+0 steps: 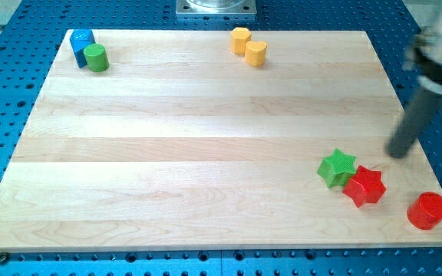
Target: Move the red star left to the green star
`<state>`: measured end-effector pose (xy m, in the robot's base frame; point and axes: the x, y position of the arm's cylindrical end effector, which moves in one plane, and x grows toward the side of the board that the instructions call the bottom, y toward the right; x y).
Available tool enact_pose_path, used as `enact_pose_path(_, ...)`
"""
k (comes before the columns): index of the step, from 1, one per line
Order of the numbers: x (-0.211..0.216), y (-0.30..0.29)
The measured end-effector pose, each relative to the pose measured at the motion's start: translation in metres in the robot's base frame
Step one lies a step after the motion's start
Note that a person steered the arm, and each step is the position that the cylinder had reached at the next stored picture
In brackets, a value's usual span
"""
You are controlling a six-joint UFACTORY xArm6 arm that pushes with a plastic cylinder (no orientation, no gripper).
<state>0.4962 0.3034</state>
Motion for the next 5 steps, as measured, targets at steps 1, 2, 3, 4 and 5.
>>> enact_pose_path(1,0.016,0.041)
enact_pose_path(2,0.075,0.020)
enact_pose_path(3,0.116,0.000)
enact_pose_path(4,0.100,-0.038)
enact_pose_path(5,0.065,-0.088)
